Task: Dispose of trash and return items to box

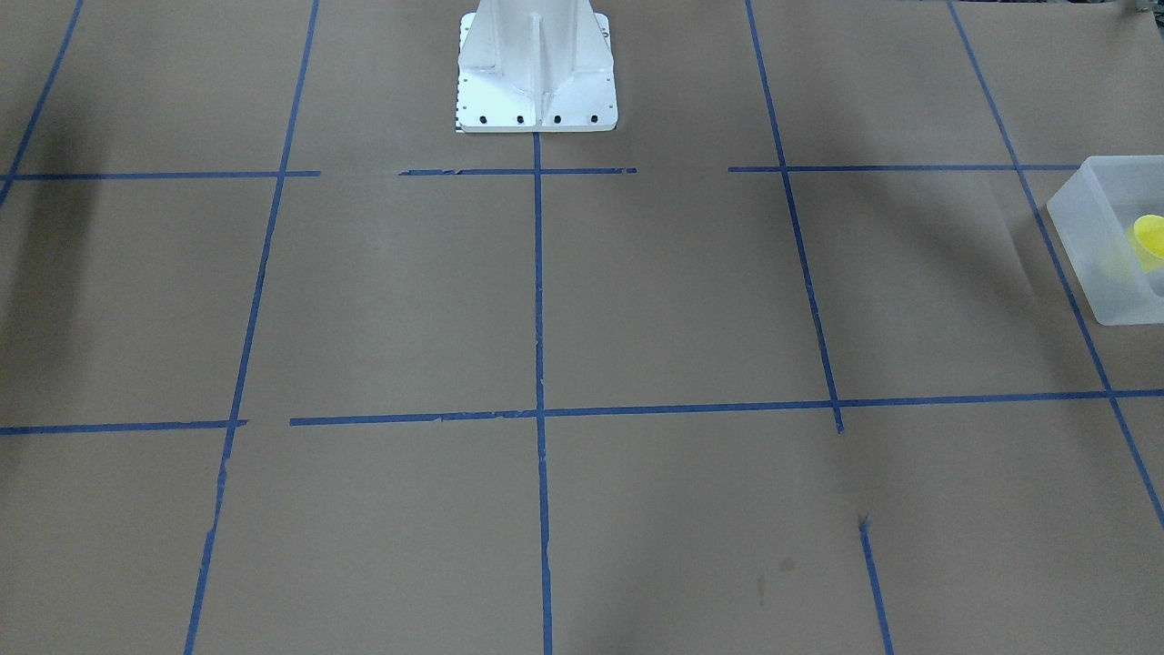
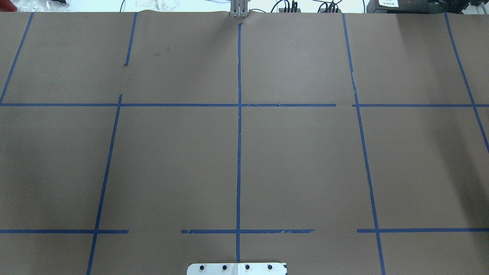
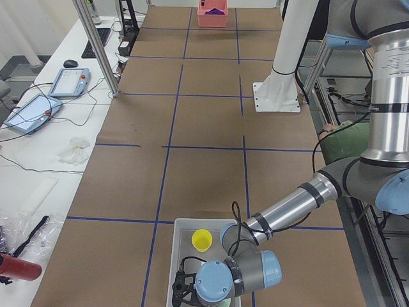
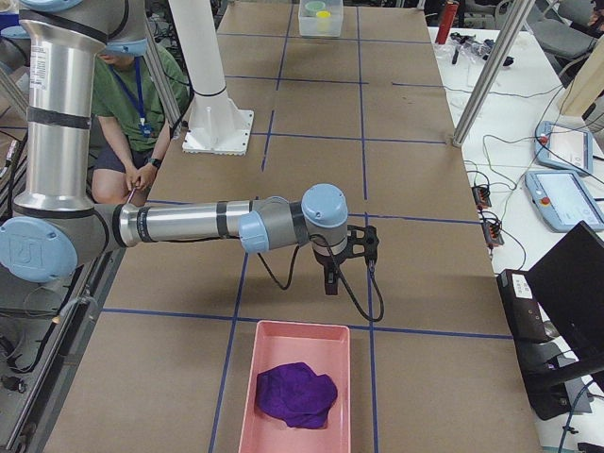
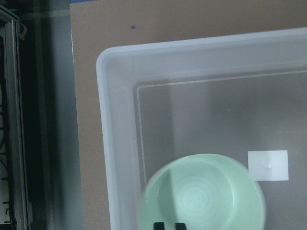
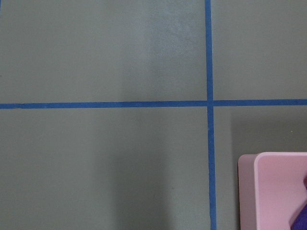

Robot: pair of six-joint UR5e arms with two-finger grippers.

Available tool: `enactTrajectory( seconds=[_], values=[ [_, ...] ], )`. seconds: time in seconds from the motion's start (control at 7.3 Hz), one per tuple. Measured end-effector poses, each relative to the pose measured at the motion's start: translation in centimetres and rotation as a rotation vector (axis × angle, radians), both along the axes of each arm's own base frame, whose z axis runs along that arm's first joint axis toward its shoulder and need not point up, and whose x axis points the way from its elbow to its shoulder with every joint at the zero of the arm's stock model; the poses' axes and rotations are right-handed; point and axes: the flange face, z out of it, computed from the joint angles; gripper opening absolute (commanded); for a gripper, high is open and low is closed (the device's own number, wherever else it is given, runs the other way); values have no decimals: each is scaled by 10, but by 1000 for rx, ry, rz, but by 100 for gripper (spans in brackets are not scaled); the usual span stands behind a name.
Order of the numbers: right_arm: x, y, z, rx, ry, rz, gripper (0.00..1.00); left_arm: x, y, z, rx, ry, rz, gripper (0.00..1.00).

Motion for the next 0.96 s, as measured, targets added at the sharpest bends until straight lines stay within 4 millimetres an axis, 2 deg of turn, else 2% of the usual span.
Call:
enactTrajectory(
  seconds=[0.14, 0.27, 0.68, 0.82, 0.96],
  values=[
    [0, 0, -1, 3, 0, 0, 100, -4, -15, -22, 28, -11, -23, 100],
    [0, 0, -2, 7, 1, -3, 100, -9, -33, -57, 90, -29, -34, 100],
    [0, 0, -2, 14, 3, -8, 100, -18, -76, -178, 231, -45, -158, 100],
    [0, 0, -2, 12, 3, -6, 100, -9, -85, -217, 275, -40, -177, 100],
    [0, 0, -2, 10, 3, -4, 100, 12, -95, -242, 310, -32, -150, 100]
  ],
)
